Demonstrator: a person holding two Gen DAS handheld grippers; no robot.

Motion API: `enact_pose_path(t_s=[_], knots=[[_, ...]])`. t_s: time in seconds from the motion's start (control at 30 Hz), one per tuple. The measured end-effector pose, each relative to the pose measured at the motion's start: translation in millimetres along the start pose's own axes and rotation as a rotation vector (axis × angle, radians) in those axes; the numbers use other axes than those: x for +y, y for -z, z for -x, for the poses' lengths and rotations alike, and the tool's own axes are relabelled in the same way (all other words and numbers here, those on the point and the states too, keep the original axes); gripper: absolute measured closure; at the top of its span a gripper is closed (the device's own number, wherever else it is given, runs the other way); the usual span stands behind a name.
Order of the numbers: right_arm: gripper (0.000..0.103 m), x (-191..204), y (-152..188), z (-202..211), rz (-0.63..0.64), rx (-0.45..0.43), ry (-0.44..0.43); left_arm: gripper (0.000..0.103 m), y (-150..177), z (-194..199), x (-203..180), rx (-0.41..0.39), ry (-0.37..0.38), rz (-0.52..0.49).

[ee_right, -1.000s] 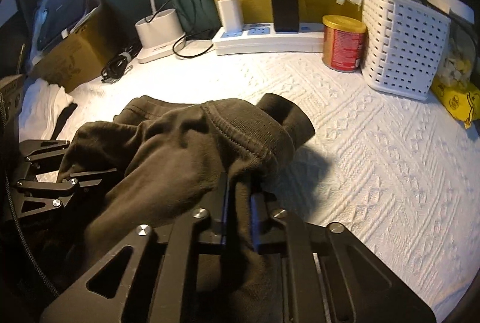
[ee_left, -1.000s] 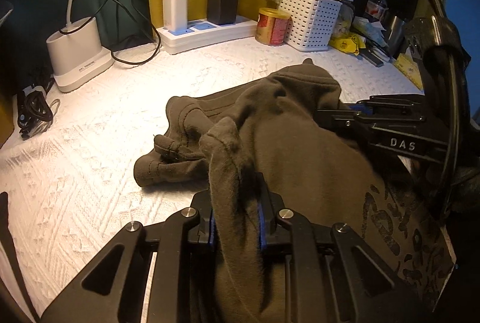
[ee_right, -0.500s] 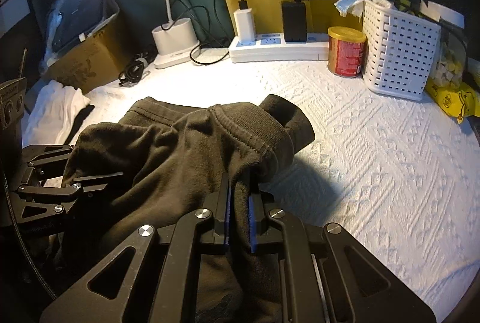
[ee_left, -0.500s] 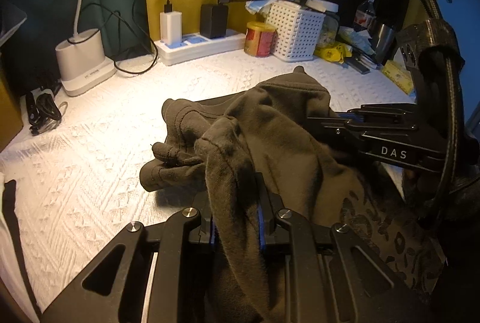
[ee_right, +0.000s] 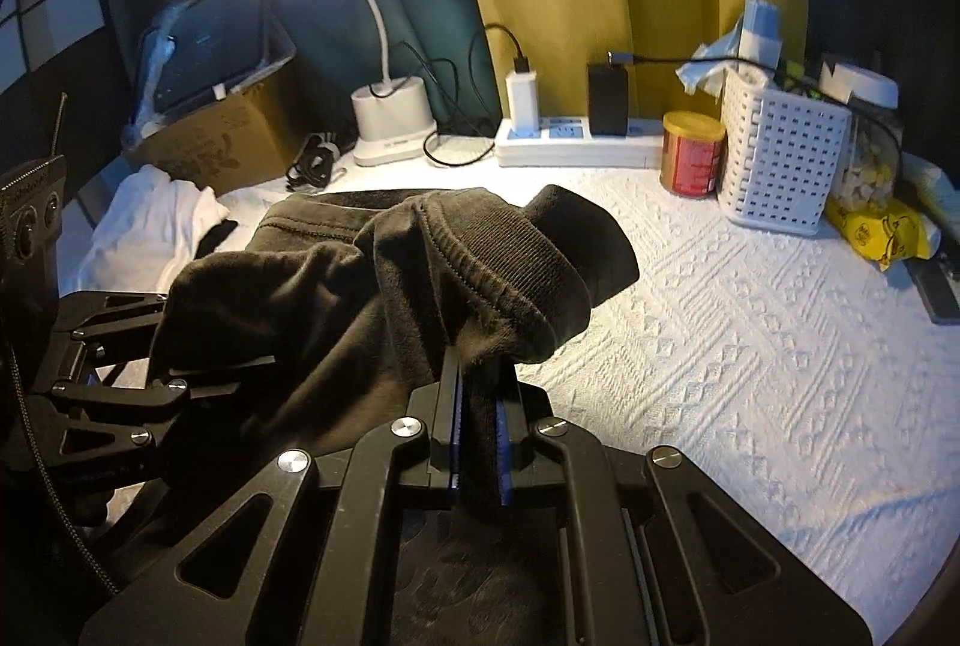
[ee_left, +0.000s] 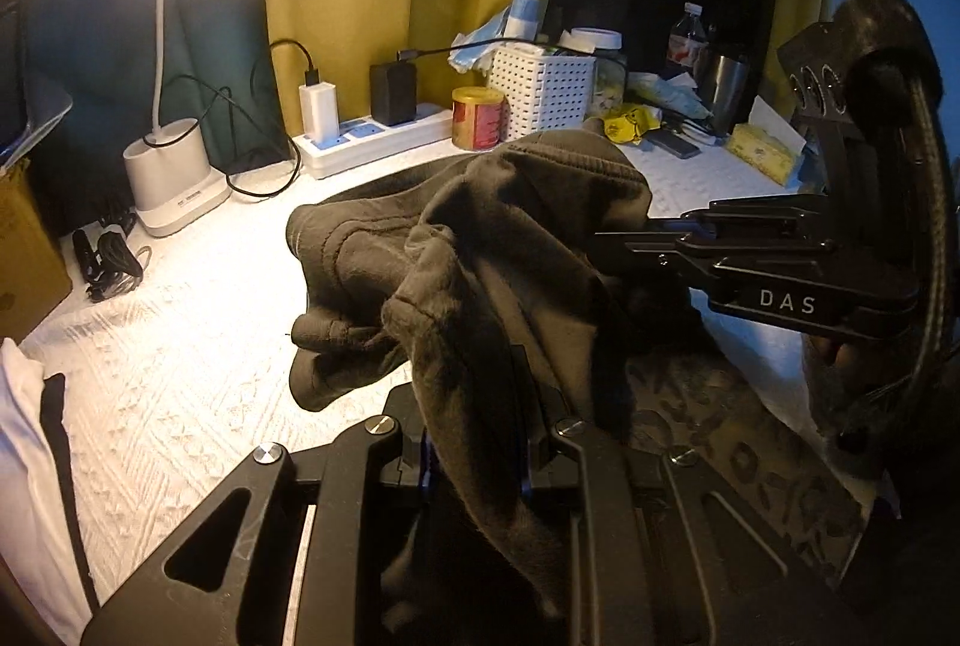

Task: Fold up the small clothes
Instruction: 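Raise the held shirt end high with both tools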

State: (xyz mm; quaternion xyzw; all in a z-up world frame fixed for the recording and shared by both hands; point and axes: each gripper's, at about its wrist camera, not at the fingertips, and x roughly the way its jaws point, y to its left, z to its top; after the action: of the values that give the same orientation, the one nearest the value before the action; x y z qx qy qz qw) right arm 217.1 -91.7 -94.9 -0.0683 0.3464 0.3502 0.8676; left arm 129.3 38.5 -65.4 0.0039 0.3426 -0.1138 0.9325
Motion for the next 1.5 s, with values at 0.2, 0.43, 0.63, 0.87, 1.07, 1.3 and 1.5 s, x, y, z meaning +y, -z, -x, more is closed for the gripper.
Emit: enact_pose_path(t_s=[0.2,0.43,0.63,0.87,1.07,1.3,1.5], knots=[[0.094,10.2,1.6,21.8,0.008,-0.041,0.005,0.086,1.1,17.5,-9.1,-0.033,0.002,-0.015],[0.094,20.7,5.6,50.0,0.014,-0.089,0.021,0.086,5.7,37.0,-22.3,-0.076,0.002,-0.033],[0.094,33.9,11.2,75.3,0.027,-0.142,0.025,0.087,9.0,55.1,-31.0,-0.105,-0.004,-0.056],[0.094,51.7,13.7,104.9,0.056,-0.199,0.039,0.087,11.4,78.8,-36.9,-0.170,-0.013,-0.063],[0.094,62.3,14.4,131.2,0.081,-0.240,0.057,0.087,11.1,98.6,-40.8,-0.228,-0.017,-0.070],[0.094,77.4,8.7,165.8,0.115,-0.316,0.074,0.087,6.6,127.3,-44.2,-0.298,-0.024,-0.096],[0.094,92.6,3.4,198.2,0.147,-0.393,0.065,0.087,2.0,154.8,-46.6,-0.368,-0.043,-0.110]])
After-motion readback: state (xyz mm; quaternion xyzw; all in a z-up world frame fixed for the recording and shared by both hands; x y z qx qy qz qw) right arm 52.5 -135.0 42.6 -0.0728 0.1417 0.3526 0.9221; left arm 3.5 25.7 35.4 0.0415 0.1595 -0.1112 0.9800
